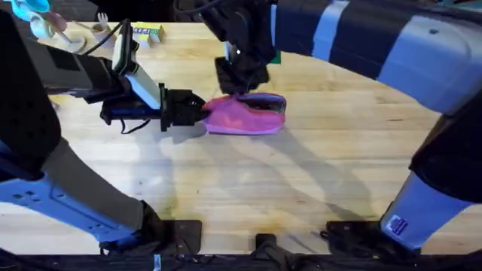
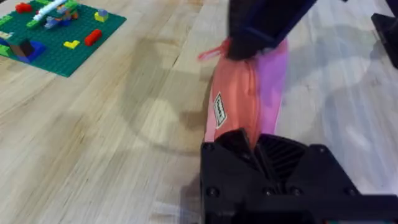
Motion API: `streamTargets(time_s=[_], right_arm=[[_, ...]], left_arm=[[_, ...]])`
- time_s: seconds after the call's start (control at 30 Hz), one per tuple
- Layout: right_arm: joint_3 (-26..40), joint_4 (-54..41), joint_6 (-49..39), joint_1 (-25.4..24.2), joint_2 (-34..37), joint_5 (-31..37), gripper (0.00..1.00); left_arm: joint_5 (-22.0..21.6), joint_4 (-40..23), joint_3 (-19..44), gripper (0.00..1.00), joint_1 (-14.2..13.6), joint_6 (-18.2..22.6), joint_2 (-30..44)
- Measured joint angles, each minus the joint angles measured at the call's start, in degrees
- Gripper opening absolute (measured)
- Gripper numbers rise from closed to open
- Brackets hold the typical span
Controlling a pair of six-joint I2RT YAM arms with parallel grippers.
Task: Unzip the bag, pick up the pens from the table one at a time and place them inside, then zip the bag closed.
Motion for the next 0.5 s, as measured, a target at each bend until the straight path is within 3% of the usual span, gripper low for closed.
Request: streamTargets(time_s=[0.23, 0.5], right_arm=[[0.9, -7.2, -1.5, -0.9, -1.8, 2.8, 0.030], [1.0, -12.3, -2.5, -5.6, -1.9, 3.1, 0.030]], left_arm=[[1.2, 0.0, 0.0, 0.042, -0.2, 0.0, 0.0], [1.5, 0.0, 0.0, 0.042, -0.2, 0.0, 0.0]])
